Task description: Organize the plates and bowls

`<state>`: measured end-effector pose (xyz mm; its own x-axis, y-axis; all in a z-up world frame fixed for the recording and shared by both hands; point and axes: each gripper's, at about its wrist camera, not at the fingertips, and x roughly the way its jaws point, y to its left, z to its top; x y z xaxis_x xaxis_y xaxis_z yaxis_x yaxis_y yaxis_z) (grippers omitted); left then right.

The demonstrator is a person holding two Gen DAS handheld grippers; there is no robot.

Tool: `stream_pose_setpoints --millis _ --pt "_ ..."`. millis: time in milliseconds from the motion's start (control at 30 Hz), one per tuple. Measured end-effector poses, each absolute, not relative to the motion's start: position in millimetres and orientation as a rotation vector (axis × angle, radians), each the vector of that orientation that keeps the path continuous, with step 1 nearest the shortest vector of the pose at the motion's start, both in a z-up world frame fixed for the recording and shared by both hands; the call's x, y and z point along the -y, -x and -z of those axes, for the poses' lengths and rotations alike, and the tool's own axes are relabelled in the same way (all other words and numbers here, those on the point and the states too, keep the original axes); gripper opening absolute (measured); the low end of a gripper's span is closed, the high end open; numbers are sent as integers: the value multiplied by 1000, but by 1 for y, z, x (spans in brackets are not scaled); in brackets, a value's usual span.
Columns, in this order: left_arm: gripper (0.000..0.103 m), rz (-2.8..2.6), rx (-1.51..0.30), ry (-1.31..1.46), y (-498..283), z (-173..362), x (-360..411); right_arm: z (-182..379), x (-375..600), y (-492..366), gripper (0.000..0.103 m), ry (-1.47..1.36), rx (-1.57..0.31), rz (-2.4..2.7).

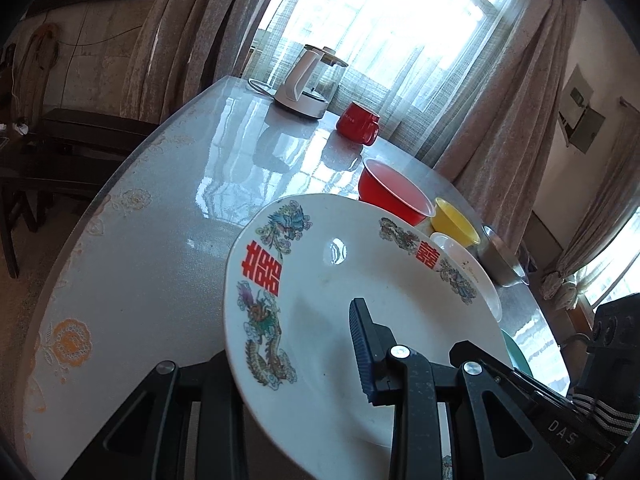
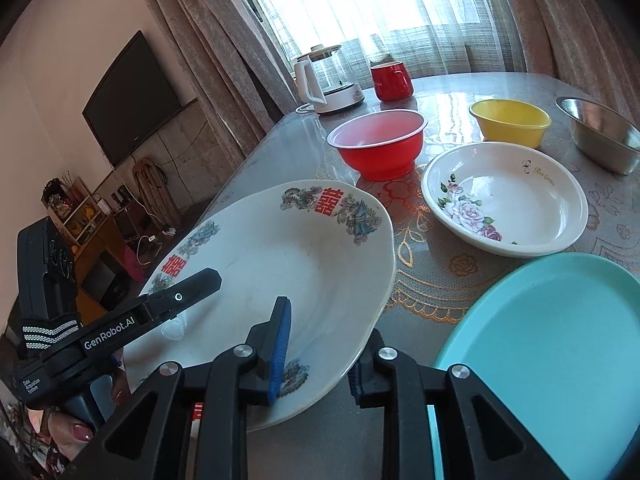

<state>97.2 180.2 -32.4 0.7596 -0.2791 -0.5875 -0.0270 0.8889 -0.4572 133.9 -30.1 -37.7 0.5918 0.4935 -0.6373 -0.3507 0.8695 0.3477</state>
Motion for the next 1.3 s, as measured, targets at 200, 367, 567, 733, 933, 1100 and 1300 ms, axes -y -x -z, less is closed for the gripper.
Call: stream_pose_setpoints --millis 200,367,567,733,933,1100,1300 --pt "32 159 -691 373 -91 25 -156 30 41 -123 25 -175 -781 -466" --pt "33 158 -616 260 -77 11 -127 23 63 -112 25 -218 -766 -456" --pt "33 225 -647 256 -74 14 -95 19 94 -92 25 -221 -758 -401" --pt "33 292 -656 230 -67 13 -62 19 125 -73 25 -242 -755 -348" --pt "33 346 -683 216 -63 16 -31 19 158 -55 25 -265 -756 -293" --pt "33 378 -718 204 -64 22 -8 25 178 -45 25 -280 -765 -255" --pt "34 410 -754 185 -63 29 12 30 200 -39 25 -299 -773 -217"
